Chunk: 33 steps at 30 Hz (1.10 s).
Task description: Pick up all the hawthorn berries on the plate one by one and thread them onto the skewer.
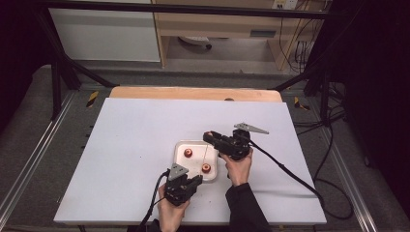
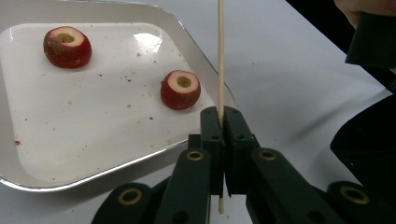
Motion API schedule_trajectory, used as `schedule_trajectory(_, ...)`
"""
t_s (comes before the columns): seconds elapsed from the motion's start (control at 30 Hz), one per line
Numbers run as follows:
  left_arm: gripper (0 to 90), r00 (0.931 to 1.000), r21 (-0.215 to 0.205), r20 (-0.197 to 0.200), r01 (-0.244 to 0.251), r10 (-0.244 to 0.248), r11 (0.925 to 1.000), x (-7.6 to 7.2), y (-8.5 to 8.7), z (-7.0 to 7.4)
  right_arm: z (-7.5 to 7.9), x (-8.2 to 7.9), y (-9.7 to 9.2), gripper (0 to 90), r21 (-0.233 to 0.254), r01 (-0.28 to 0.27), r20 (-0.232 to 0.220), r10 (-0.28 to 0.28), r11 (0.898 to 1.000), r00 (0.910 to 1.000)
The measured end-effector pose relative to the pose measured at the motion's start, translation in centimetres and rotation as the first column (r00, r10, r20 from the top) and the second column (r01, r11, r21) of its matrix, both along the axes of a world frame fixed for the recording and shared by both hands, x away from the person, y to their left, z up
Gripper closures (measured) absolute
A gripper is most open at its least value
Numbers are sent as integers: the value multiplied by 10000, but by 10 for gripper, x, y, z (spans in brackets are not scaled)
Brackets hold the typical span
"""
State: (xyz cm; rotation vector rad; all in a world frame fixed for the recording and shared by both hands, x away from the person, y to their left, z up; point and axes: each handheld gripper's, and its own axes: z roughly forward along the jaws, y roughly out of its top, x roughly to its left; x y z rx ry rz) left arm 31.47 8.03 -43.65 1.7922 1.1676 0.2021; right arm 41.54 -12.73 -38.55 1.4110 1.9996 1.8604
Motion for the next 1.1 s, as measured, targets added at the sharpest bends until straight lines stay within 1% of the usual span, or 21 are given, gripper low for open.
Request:
schedule_trajectory(0.13,884,10000,-15,-16,-18,18,10000,1,0,0,-1,-2,0,598,50,-10,89,9,10000,10000)
schedule_trajectory(0.27,884,10000,-47,-1,-18,18,10000,0,1,0,-1,-3,1,598,130,-79,62,79,9999,10000)
schedule_trajectory(0.43,884,10000,-67,-3,-64,64,10000,1,1,0,-2,-3,1,598,79,-98,63,98,9999,9999)
schedule_trajectory(0.5,884,10000,-63,-89,-44,43,10000,2,2,1,-2,-3,1,598,46,-123,116,122,9999,9999)
schedule_trajectory(0.6,884,9999,-200,-121,-76,73,9998,2,2,1,-3,-3,2,598,14,-156,118,155,9999,9998)
schedule_trajectory(0.7,884,9998,-249,-161,-80,76,9997,2,2,1,-4,-4,3,598,6,-189,100,189,9998,9998)
schedule_trajectory(0.83,884,9996,-329,-221,-182,175,9993,3,1,0,-7,-5,5,598,11,-288,71,288,9996,9996)
schedule_trajectory(0.87,884,9995,-311,-241,-214,206,9993,4,1,0,-8,-6,6,598,-51,-288,120,288,9996,9995)
schedule_trajectory(0.93,885,9994,-396,-293,-181,169,9991,4,1,0,-8,-7,6,598,-57,-300,124,300,9995,9995)
schedule_trajectory(1.1,885,9993,-372,-382,-75,61,9993,4,1,-1,-7,-9,6,599,-139,-411,220,414,9991,9989)
